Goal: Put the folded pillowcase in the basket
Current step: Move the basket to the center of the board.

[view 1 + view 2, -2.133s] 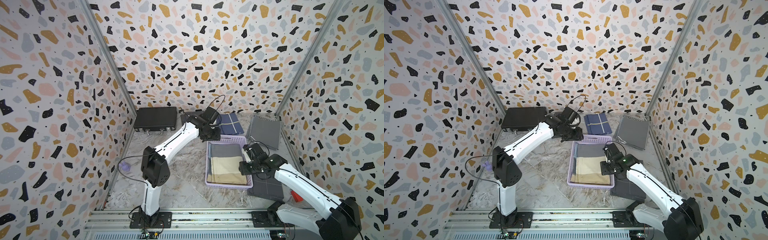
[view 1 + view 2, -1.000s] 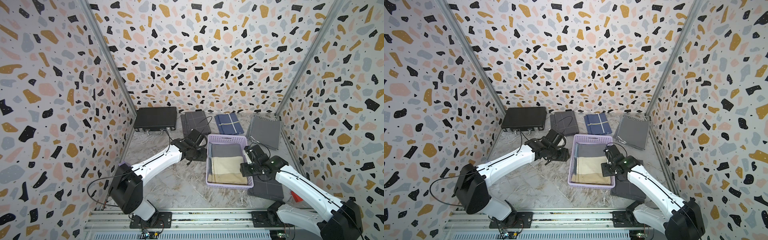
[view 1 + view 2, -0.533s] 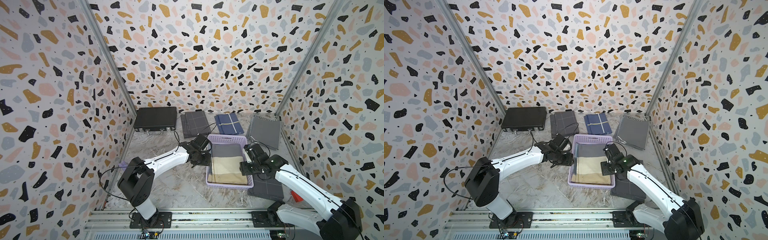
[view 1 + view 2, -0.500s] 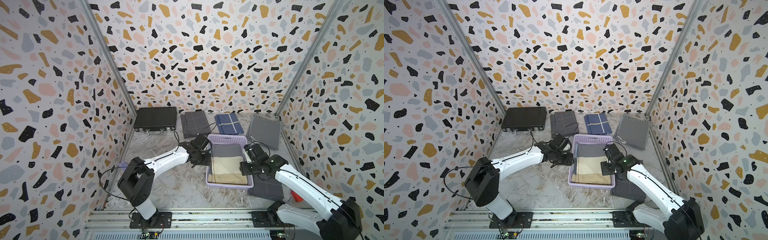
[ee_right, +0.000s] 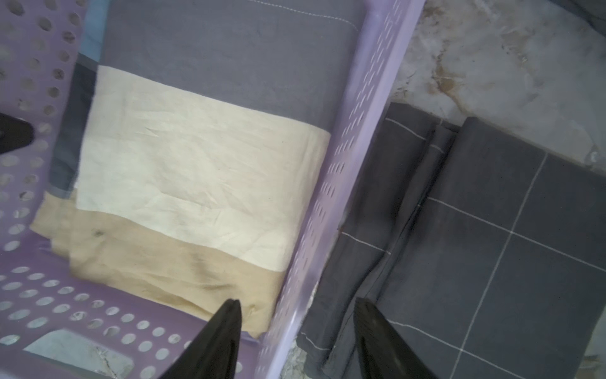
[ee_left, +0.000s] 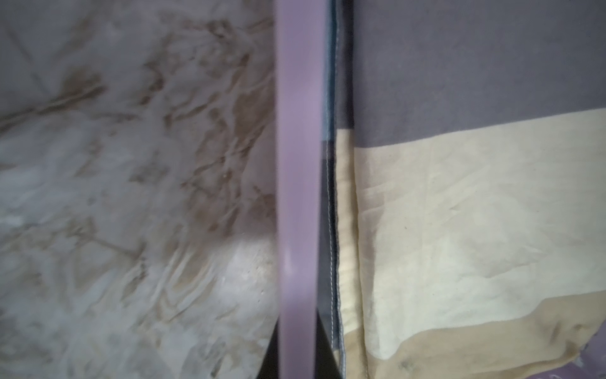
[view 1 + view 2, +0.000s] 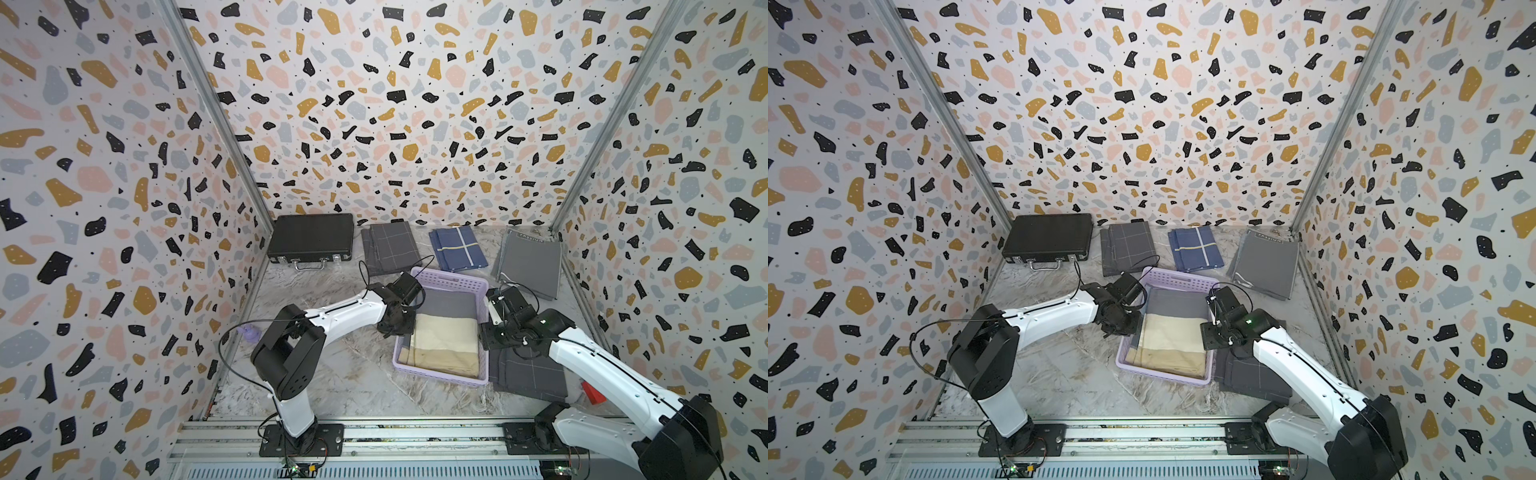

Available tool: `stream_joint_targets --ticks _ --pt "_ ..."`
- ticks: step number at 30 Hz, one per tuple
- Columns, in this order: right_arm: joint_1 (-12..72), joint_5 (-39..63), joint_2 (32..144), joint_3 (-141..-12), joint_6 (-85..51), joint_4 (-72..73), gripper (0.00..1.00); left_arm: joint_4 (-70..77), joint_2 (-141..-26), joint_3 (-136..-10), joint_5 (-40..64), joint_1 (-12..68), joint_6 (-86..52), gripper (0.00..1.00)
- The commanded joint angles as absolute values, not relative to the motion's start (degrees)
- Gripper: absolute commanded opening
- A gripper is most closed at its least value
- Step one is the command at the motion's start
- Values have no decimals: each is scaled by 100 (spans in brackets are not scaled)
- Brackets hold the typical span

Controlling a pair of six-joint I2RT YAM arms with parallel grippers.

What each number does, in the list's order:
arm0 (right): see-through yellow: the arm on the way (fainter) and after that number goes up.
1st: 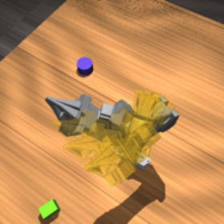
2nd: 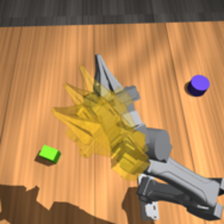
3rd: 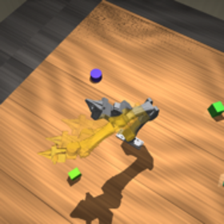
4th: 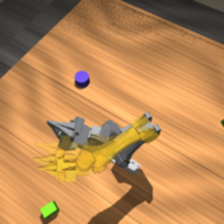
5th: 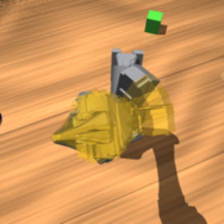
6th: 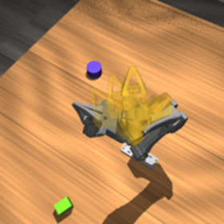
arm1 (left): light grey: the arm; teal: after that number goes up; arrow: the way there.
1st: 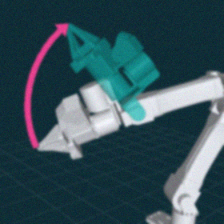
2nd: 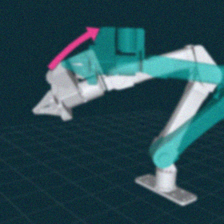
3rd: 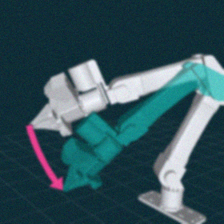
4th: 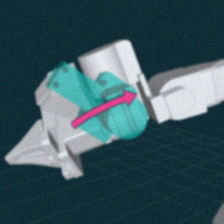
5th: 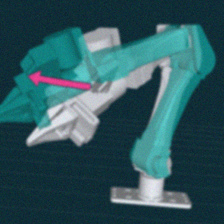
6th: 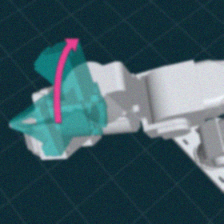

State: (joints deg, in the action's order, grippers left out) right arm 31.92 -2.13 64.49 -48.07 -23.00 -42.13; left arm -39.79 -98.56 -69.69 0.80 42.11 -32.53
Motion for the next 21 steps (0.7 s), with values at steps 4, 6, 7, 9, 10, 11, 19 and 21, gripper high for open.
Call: stream_joint_targets --ticks 4,6,7,9,10,11,19,21 --pt "3188 -18 6737 -5253 -2157 -4270 58 -5668 -9097 -7243 -697 4081 -2251 0" --pt "3182 0 6750 -5312 -2226 -4219 58 -5975 -9001 -7142 -991 4014 -2190 0" --pt "3184 15 6742 -5320 -2262 -4206 58 -6110 -8992 -7107 -1072 3962 -2184 0" --pt "3190 2 6696 -5296 -2333 -4197 58 -6319 -9037 -7092 -1156 3824 -2162 0" --pt "3182 -4 6643 -5253 -2361 -4199 58 -6411 -9090 -7088 -1206 3749 -2147 0" --pt "3182 -24 6594 -5212 -2381 -4194 58 -6491 -9146 -7090 -1236 3662 -2139 0" --pt "3183 -97 6366 -5027 -2385 -4267 59 -6818 -9203 -6647 -1631 2930 -2351 3" --pt "3186 -139 6379 -5045 -2349 -4269 59 -6754 -9126 -6519 -1575 2722 -2282 4"
